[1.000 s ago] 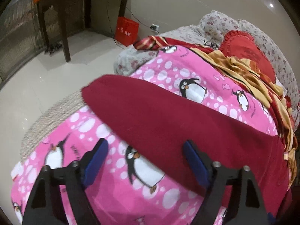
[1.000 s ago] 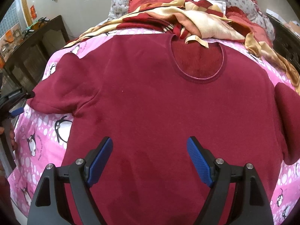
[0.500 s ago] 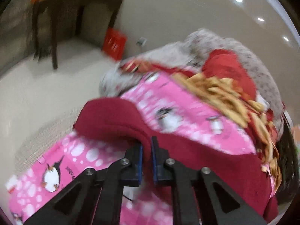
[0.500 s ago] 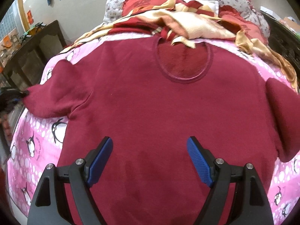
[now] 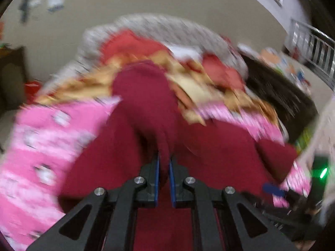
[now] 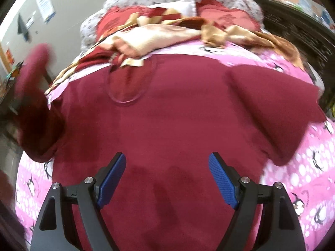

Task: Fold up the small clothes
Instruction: 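Grasp the sweatshirt side and sleeve with the left gripper, fold it inward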

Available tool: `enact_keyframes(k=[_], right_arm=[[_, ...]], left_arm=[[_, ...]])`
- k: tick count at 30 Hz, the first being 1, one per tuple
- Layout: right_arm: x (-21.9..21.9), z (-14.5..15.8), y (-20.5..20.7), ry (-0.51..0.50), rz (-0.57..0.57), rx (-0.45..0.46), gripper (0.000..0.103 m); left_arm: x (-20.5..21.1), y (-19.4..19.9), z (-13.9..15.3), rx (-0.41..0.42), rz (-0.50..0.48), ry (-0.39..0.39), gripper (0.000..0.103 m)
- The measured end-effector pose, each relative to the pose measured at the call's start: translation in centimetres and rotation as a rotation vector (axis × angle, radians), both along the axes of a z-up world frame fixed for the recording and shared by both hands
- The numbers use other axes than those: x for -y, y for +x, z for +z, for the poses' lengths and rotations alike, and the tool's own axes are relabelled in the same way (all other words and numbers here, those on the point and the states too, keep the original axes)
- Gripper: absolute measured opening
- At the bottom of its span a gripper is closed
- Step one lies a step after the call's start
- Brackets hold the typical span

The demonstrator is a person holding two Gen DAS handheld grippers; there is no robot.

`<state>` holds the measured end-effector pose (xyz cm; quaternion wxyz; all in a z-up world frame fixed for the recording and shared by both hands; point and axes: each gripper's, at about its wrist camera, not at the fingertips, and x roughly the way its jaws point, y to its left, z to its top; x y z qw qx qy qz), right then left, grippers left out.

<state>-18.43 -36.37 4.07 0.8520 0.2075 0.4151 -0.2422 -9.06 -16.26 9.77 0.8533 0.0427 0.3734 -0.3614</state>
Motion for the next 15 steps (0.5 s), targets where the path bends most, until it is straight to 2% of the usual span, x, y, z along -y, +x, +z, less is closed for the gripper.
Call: enact_keyframes(k=[2, 4, 7, 8, 9, 10, 12, 15], right_arm=[[0.7, 0.1, -0.9, -0.010, -0.022, -0.008, 0.096], [1.3, 0.5, -1.6, -0.024, -0.036, -0.013, 0.096], [1.9, 0.8, -2.3, -0.030, -0.037, 0.003, 0.096], [2.0, 0.9, -2.2, -0.030, -0.032, 0.007, 0.096], [2.2, 0.9, -2.0, -0.028, -0.025, 0.012, 0.096], [2.4, 1.0, -1.6, -0.027, -0.010, 0.022, 0.096], [2.5, 1.4, -0.7, -0.033, 0.016, 0.038, 0.096], [2.0, 2.4, 1.4, -0.058, 0.063, 0.056, 0.096]], left_arm=[[2.3, -0.7, -3.3, -0.078, -0.060, 0.057, 0.009], [2.8, -1.4, -5.0, -0.108, -0.083, 0.116, 0.016], [0.9, -2.2, -4.6, -0.117, -0.097, 0.115, 0.047], [-0.2, -2.5, -3.8, -0.110, -0.098, 0.094, 0.062], [-1.4, -3.2, -3.0, -0.091, -0.094, 0.074, 0.071], [-2.7, -3.5, -2.1, -0.053, -0.083, 0.056, 0.074], [-4.6, -3.3, -1.2, 0.013, -0.060, 0.067, 0.082], [-6.9, -2.8, -1.2, 0.079, 0.005, 0.143, 0.083]])
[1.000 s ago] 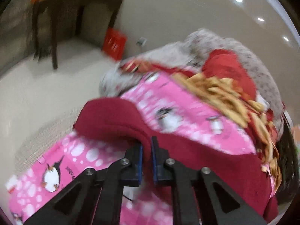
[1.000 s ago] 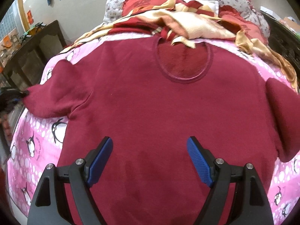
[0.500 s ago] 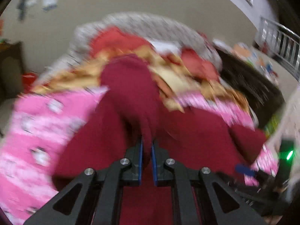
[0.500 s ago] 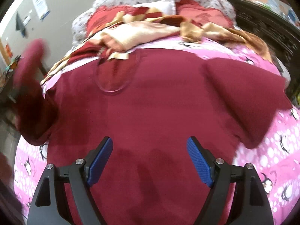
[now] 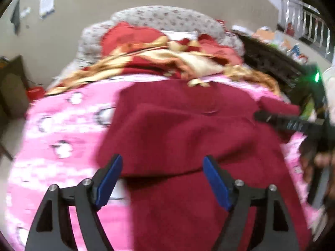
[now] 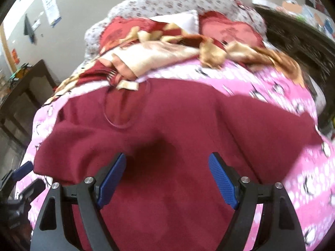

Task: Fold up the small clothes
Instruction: 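Grasp the sweatshirt side and sleeve with the left gripper, fold it inward, then grasp the other sweatshirt side with the right gripper, fold it over the first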

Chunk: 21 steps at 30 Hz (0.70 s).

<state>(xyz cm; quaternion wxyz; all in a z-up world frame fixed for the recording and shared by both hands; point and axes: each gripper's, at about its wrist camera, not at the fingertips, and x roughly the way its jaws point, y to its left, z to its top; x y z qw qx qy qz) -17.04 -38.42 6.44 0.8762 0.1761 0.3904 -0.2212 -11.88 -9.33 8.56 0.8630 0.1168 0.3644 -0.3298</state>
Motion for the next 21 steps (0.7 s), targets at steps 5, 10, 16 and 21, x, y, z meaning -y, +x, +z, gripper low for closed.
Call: enact_keyframes(k=[5, 10, 16, 21], right_arm=[[-1.1, 0.1, 2.0, 0.021, 0.039, -0.023, 0.096], [-0.6, -1.3, 1.2, -0.092, 0.005, -0.083, 0.096], [1.4, -4.4, 2.2, -0.043, 0.033, -0.114, 0.072], [0.3, -4.0, 2.9, -0.099, 0.114, -0.100, 0.026]], left_arm=[[-3.3, 2.0, -1.8, -0.040, 0.114, 0.038, 0.083], [-4.4, 3.6, -3.3, -0.084, 0.175, 0.028, 0.083], [-4.0, 4.3, -4.1, -0.132, 0.205, 0.019, 0.083], [-3.9, 4.2, -3.7, -0.144, 0.213, 0.008, 0.083]])
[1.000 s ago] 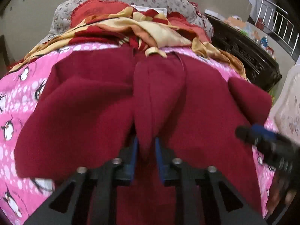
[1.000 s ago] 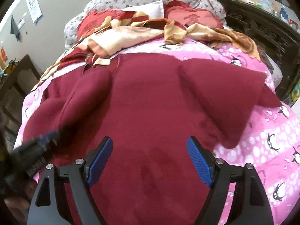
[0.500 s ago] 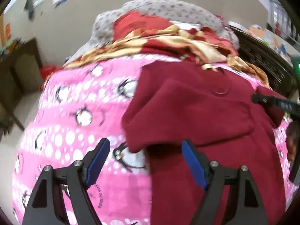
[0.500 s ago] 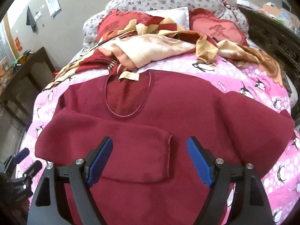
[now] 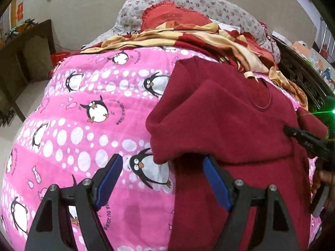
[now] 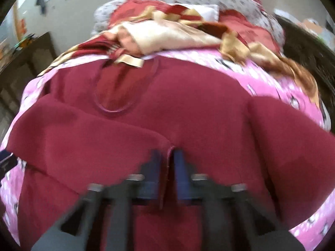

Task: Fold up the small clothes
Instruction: 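Grasp the other sweatshirt side with the right gripper, fold it over the first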

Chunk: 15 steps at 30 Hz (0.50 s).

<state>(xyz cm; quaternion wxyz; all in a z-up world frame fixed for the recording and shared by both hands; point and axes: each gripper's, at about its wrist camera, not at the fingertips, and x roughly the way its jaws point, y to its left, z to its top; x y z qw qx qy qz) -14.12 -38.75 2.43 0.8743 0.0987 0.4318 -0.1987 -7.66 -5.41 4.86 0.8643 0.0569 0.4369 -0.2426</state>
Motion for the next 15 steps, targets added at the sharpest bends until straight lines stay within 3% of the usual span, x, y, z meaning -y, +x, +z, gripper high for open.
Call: enact_keyframes(k=[2, 4, 7, 10, 12, 13, 15], right_arm=[[0.0, 1.8, -1.2, 0.001, -0.002, 0.053, 0.022], [0.4, 3.6, -3.0, -0.085, -0.075, 0.083, 0.022], [2.3, 2.3, -3.7, -0.075, -0.150, -0.010, 0.023], [3.0, 1.1, -3.3, -0.021, -0.128, -0.084, 0.026], [2.4, 2.4, -3.4, -0.053, -0.126, -0.042, 0.036], [1.7, 3.7, -3.2, -0.054, -0.107, 0.014, 0.048], [0.0, 5.8, -1.9, -0.007, -0.014, 0.107, 0.060]], left_arm=[[-0.1, 0.0, 0.4, 0.011, 0.004, -0.010, 0.083], [-0.1, 0.2, 0.3, 0.004, 0.006, -0.019, 0.083], [0.6, 0.5, -0.9, -0.028, 0.008, -0.009, 0.083], [1.0, 0.3, -1.5, -0.032, 0.002, -0.001, 0.083], [0.7, 0.3, -1.8, -0.031, 0.006, -0.008, 0.083], [0.6, 0.4, -2.1, -0.040, 0.011, -0.012, 0.083], [0.3, 0.7, -2.8, -0.067, 0.025, -0.021, 0.083]])
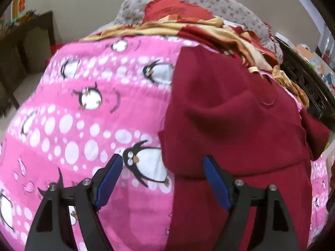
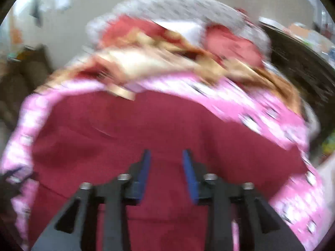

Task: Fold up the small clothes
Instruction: 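Grasp the other sweatshirt side with the right gripper, fold it over the first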

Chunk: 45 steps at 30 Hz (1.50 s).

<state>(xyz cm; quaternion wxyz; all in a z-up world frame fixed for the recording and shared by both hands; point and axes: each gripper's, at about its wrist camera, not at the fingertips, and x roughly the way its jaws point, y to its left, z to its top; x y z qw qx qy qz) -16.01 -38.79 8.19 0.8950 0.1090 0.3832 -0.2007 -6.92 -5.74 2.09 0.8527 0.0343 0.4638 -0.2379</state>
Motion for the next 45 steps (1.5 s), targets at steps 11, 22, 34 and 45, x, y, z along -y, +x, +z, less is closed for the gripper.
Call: enact_keyframes(k=[11, 22, 34, 45], right_arm=[[-11.9, -2.3, 18.0, 0.158, 0.558, -0.043, 0.060], [-13.7, -1.7, 21.7, 0.095, 0.581, 0.010, 0.019], [-7.7, -0.5, 12.3, 0.046, 0.428, -0.002, 0.045], [4.3, -4.0, -1.1, -0.143, 0.115, -0.127, 0.061]], left_arm=[[-0.2, 0.3, -0.5, -0.028, 0.010, -0.032, 0.083], [-1.8, 1.3, 1.6, 0.030, 0.049, -0.053, 0.083], [-0.4, 2.4, 2.9, 0.066, 0.044, -0.049, 0.083], [3.6, 3.9, -0.7, 0.011, 0.072, 0.099, 0.088]])
